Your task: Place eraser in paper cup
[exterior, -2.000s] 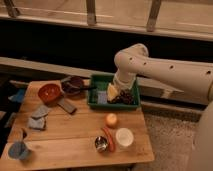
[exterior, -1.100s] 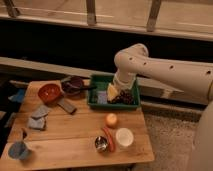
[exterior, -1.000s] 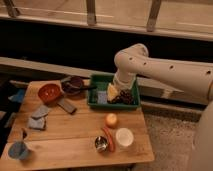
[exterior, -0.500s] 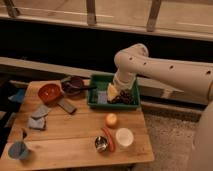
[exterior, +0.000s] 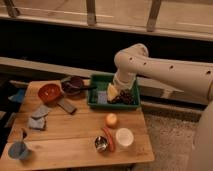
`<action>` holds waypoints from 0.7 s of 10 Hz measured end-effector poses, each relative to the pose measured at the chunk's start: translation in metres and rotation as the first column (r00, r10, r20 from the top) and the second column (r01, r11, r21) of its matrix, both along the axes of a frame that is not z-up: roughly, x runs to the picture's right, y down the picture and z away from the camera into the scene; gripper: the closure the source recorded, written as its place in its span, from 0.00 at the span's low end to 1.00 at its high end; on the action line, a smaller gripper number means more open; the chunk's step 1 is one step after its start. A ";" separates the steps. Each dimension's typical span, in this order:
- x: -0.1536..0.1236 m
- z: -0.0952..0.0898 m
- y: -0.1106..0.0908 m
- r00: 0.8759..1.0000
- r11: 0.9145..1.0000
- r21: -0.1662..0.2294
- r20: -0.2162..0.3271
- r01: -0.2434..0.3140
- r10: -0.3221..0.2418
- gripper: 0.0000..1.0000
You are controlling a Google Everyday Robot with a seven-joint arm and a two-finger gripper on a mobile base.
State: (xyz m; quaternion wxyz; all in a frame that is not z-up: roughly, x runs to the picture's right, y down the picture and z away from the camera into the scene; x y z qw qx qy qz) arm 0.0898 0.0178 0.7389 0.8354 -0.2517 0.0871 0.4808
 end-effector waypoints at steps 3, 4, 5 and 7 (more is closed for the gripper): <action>0.000 0.000 0.000 1.000 1.000 0.000 0.000 0.001 -0.001 0.26; 0.000 -0.001 -0.001 1.000 1.000 0.005 -0.002 0.010 -0.010 0.26; -0.009 -0.003 -0.006 0.999 0.998 0.018 0.003 0.052 -0.053 0.26; -0.035 -0.001 -0.015 0.992 0.991 0.034 0.022 0.127 -0.127 0.26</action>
